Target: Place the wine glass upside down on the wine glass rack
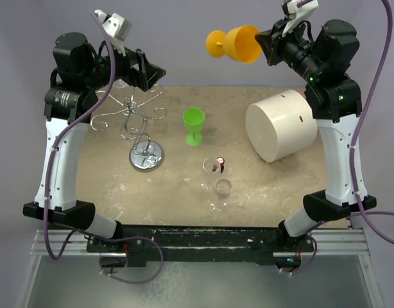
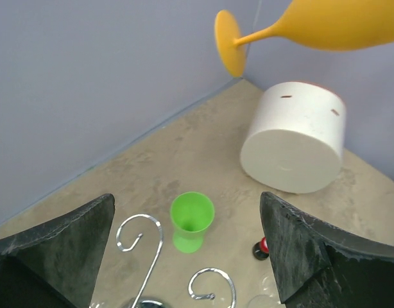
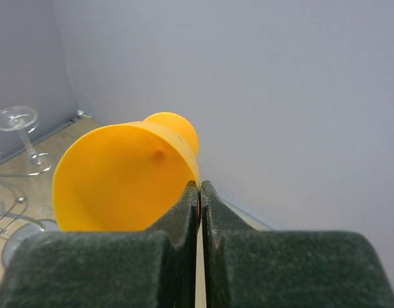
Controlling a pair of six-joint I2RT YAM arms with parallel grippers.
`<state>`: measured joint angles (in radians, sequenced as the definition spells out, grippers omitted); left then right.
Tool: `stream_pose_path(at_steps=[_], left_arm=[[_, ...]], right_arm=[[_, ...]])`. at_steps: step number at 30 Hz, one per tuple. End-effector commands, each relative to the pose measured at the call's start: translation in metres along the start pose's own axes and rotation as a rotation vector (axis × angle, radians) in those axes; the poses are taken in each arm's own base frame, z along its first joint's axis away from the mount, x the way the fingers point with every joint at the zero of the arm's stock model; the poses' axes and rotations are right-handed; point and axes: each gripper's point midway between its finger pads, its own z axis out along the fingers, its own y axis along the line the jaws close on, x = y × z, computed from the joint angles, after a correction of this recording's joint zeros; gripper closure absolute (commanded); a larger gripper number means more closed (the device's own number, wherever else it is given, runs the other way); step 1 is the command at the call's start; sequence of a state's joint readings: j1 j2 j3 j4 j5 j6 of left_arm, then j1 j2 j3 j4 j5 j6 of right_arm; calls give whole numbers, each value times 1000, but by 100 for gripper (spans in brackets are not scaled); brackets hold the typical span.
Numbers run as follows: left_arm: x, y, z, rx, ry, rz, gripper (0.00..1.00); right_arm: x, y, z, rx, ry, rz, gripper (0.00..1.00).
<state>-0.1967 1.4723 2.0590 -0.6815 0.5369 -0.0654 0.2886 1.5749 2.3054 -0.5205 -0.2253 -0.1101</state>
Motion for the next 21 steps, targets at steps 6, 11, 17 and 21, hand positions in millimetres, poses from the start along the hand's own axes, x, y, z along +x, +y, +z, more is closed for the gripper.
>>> stream_pose_path(at_steps=[6,11,17,21], left_arm=[[-17,-43,34,281,-71,-183,5],[-4,-44,51,316,-46,-292,8],[10,-47,62,343,-10,-374,18],[21,-49,67,351,16,-419,33]], right_arm=[[-23,48,-6,-255,-94,48,100],[-15,68,-4,-355,-81,61,100],[-8,83,-3,-421,-69,59,100],[-8,89,-2,-438,-67,52,100]])
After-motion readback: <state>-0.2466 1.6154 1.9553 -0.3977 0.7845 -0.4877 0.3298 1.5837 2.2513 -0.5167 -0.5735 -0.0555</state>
